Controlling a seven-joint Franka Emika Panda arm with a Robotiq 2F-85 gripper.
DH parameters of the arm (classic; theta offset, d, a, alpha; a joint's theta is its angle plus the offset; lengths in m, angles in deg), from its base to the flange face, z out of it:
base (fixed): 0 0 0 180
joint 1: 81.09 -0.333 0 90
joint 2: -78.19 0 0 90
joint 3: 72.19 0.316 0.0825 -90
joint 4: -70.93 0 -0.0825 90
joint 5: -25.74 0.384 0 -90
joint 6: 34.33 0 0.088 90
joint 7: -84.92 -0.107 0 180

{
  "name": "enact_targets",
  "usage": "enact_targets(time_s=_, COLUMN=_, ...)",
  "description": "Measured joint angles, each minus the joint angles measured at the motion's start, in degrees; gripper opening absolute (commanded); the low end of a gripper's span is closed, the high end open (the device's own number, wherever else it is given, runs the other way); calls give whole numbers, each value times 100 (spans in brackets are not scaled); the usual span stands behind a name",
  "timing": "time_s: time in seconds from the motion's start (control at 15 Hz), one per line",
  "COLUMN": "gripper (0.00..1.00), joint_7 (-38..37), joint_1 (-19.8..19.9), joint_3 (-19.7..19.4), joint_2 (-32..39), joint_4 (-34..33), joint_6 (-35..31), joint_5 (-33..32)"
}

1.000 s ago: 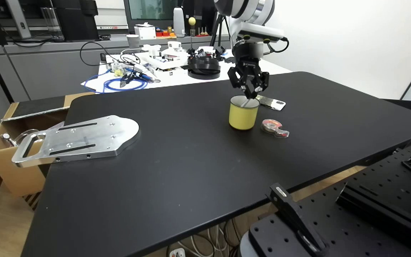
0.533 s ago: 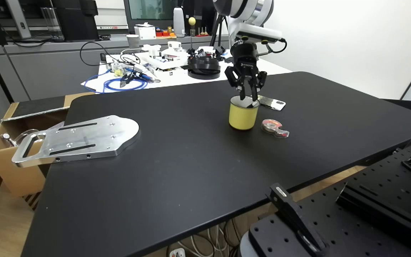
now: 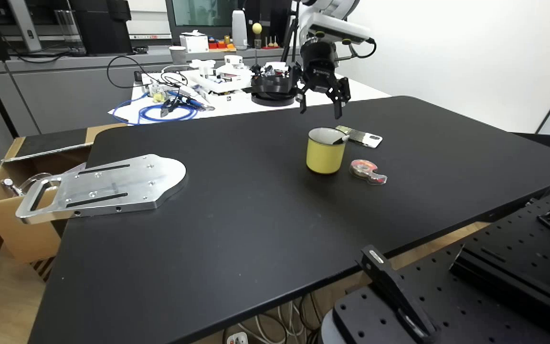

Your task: Pick up the pen and place it in the cup

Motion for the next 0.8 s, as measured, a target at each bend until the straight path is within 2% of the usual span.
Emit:
enact_targets(time_s=0.47, gripper=100, joint_7=108, joint_1=-145, joint_3=1, joint_2=-421, joint_4=19, joint_6=-518, joint_5=-101)
enact_targets(time_s=0.8, gripper=100, joint_7=220, joint_1=-183, joint_3=5, joint_2=-497, joint_4=60, joint_6=-619, joint_5=-114)
